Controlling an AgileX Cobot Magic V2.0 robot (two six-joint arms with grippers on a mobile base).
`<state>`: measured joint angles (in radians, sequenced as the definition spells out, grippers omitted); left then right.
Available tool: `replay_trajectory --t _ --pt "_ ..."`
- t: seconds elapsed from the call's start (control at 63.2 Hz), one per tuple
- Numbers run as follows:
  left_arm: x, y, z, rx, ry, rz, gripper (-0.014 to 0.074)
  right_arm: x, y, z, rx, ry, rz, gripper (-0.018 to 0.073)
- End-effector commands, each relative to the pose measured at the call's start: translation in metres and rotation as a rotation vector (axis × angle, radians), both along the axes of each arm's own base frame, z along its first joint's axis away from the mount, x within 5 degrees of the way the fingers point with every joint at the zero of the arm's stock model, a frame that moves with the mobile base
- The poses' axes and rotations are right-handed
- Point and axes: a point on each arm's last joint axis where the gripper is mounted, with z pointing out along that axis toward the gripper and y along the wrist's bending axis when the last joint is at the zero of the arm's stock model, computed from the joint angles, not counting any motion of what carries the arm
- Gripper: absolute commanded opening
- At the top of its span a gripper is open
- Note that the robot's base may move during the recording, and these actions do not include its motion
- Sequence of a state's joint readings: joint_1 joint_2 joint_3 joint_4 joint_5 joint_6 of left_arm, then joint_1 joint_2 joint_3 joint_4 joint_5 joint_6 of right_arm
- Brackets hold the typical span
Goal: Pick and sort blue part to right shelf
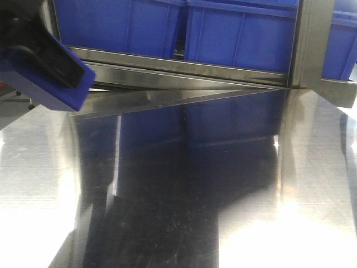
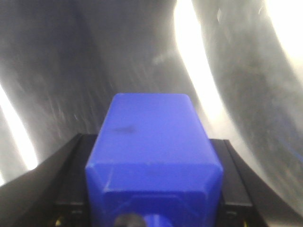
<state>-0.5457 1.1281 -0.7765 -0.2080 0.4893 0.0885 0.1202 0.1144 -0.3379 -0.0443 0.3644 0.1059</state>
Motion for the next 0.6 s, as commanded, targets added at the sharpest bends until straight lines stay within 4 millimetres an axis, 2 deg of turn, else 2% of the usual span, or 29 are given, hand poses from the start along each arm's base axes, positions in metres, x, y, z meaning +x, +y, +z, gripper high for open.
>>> replay_trajectory --t 0.0,0.332,0.585 --pt "-0.002 0.012 0.019 -0.105 -0.177 0.061 0.0281 -0.001 0.000 0.017 -0.009 -0.112 -0.008 0.0447" --pt "-0.026 0.067 0.012 -0.152 -0.341 0.279 0.0281 -0.001 0.000 0.017 -0.009 -0.112 -0.008 0.0447" --pt "-0.059 0.099 0.014 -0.171 -0.466 0.427 0.0281 -0.001 0.000 0.017 -0.009 -0.112 -0.008 0.0447"
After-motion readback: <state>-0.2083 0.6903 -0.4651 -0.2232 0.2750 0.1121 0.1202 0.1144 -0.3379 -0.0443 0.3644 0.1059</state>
